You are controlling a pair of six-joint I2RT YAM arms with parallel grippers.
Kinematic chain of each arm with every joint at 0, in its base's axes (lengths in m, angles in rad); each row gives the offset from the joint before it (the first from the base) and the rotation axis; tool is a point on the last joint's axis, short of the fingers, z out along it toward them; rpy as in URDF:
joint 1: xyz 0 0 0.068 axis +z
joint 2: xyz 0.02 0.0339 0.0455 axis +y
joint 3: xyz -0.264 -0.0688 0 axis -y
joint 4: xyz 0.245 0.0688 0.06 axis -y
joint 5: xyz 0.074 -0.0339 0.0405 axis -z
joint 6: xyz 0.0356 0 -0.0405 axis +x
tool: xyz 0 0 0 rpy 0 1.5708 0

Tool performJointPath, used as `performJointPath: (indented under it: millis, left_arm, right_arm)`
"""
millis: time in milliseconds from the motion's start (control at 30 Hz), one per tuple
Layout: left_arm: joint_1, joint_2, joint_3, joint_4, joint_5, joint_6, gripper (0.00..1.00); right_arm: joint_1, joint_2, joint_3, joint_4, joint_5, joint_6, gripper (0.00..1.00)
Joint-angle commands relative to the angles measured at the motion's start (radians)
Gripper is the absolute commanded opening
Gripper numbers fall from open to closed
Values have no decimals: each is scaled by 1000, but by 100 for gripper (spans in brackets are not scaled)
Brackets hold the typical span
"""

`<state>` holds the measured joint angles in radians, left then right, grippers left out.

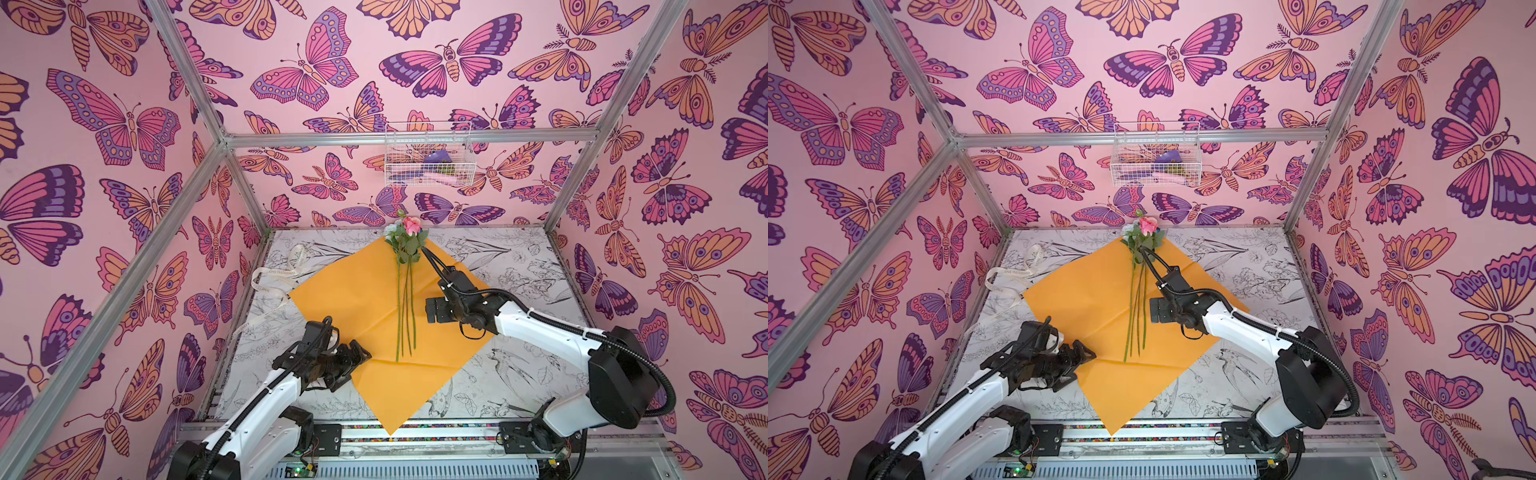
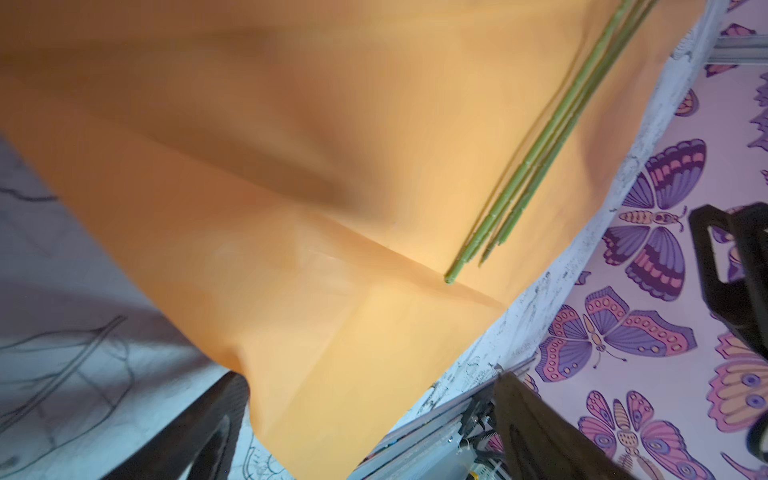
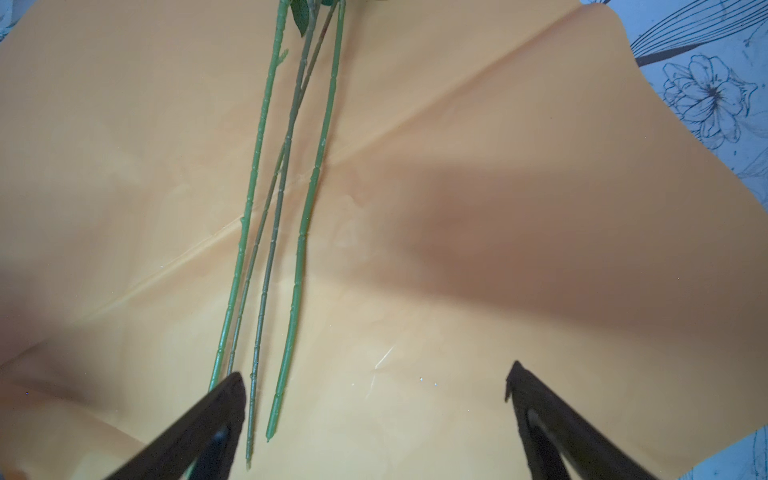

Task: Tie the bouquet of fake flowers

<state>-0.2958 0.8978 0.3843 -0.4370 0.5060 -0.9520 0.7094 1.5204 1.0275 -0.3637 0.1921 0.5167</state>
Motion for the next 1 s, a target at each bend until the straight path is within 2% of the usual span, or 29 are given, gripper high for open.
performJointPath:
  millis: [0, 167, 367, 467, 567, 667, 800, 967]
  left_arm:
    - [-5, -31, -10, 63, 32, 15, 95]
    - [-5, -24, 4, 131, 57, 18, 94]
    - [-5, -9, 45, 130, 68, 33, 91]
    - [-5, -28, 51, 25, 54, -1, 91]
    - [-5, -53, 78, -186, -59, 12, 92]
    - [-3, -60, 76, -272, -140, 11, 95]
    - [-2, -68, 38, -247, -160, -6, 99]
    - [-2, -55, -2, -101, -111, 15, 98]
  right_arm:
    - [7, -15, -32, -10, 5, 11, 99]
    - [8, -17, -38, 1, -90, -3, 99]
    - [9, -46, -82, 25, -160, -21, 100]
    - [12, -54, -82, -9, -178, -29, 99]
    - [25, -64, -93, -29, -143, -31, 99]
    - [25, -68, -102, -25, -129, -21, 99]
    - [24, -72, -113, -8, -140, -12, 99]
    - [24, -78, -119, -12, -120, -7, 100]
